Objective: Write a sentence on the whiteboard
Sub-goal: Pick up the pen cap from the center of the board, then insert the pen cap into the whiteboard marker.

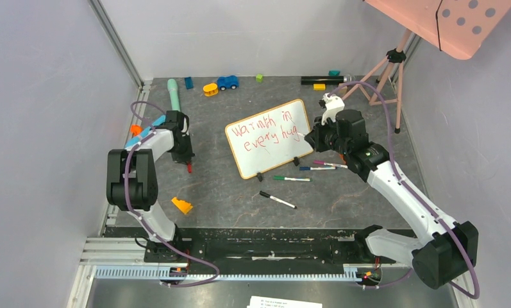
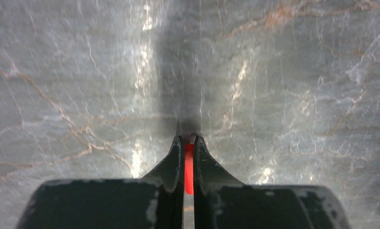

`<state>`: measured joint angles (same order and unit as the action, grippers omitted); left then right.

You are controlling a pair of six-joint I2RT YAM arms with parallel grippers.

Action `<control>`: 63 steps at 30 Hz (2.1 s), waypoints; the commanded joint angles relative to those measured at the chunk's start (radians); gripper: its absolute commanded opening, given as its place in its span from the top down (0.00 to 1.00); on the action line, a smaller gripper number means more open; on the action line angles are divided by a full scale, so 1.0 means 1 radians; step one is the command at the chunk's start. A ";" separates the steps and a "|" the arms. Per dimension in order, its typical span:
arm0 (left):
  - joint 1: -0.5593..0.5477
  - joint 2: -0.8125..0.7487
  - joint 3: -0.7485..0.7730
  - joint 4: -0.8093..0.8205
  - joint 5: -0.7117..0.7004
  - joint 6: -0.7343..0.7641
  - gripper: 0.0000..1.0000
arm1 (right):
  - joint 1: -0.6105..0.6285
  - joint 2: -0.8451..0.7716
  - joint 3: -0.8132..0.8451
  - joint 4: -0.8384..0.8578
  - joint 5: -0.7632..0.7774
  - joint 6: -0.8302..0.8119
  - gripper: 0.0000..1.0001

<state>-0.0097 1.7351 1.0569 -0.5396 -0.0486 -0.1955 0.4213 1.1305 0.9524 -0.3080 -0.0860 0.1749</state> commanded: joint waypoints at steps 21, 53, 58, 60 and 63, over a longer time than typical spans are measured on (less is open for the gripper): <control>-0.169 -0.738 -0.221 0.326 -0.011 -1.645 0.98 | 0.312 0.363 0.518 0.215 -0.254 0.069 1.00; -0.234 -0.744 -0.312 0.446 0.033 -1.783 0.98 | 0.344 0.405 0.457 0.269 -0.263 0.109 1.00; -0.235 -0.751 -0.328 0.470 0.044 -1.794 0.98 | 0.344 0.401 0.454 0.269 -0.252 0.106 1.00; -0.235 -0.753 -0.333 0.485 0.044 -1.797 0.98 | 0.344 0.400 0.453 0.269 -0.250 0.104 1.00; -0.235 -0.752 -0.334 0.492 0.044 -1.799 0.98 | 0.344 0.403 0.453 0.268 -0.248 0.103 1.00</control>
<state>-0.2382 1.0046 0.7280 -0.1047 -0.0158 -1.9301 0.7639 1.5402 1.3792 -0.0753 -0.3496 0.2874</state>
